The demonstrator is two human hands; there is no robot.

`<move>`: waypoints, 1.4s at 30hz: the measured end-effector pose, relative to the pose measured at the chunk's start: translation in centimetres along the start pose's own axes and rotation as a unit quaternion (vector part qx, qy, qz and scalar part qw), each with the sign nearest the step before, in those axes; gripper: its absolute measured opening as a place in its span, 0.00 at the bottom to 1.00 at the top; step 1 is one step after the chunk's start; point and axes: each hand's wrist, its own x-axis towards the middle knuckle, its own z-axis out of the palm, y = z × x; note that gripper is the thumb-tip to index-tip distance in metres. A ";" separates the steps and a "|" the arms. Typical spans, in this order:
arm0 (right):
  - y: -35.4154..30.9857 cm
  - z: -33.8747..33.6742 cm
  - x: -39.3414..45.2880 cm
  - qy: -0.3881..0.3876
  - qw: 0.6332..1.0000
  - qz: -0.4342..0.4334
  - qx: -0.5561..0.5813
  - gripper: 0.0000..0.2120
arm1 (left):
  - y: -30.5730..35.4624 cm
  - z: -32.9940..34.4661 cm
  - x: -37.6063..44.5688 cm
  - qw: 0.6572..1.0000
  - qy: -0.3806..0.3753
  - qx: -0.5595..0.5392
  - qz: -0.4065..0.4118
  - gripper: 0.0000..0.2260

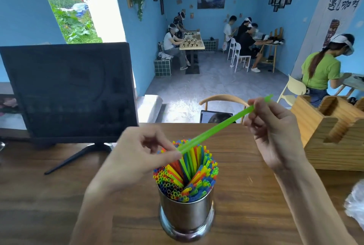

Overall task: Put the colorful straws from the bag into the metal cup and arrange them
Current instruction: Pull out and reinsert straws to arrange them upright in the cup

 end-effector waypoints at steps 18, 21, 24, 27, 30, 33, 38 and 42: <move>6.4 1.6 -4.2 -0.115 0.876 -0.129 -0.449 0.20 | -1.9 4.2 3.1 0.954 0.003 0.299 -0.025 0.06; 6.4 1.2 -4.2 -0.092 0.912 -0.086 -0.391 0.24 | -1.9 4.4 3.1 0.949 0.000 0.314 -0.004 0.07; 6.6 0.9 -4.2 -0.072 0.928 -0.072 -0.357 0.26 | -1.9 4.4 3.1 0.945 -0.012 0.327 0.011 0.07; 6.7 0.8 -4.1 -0.057 0.934 -0.067 -0.346 0.24 | -1.9 4.4 3.0 0.937 -0.016 0.348 0.017 0.07; 6.7 0.7 -4.2 -0.048 0.936 -0.066 -0.343 0.24 | -2.0 4.4 2.8 0.934 -0.013 0.356 0.037 0.09; 6.5 0.8 -4.3 -0.043 0.937 -0.067 -0.341 0.26 | -2.1 4.5 2.7 0.936 -0.010 0.350 0.042 0.08; 6.4 0.8 -4.4 -0.047 0.936 -0.064 -0.342 0.28 | -2.2 4.6 2.7 0.929 -0.008 0.367 0.054 0.07; 6.4 0.7 -4.4 -0.051 0.931 -0.051 -0.359 0.28 | -2.5 4.3 2.7 0.932 -0.014 0.358 0.062 0.05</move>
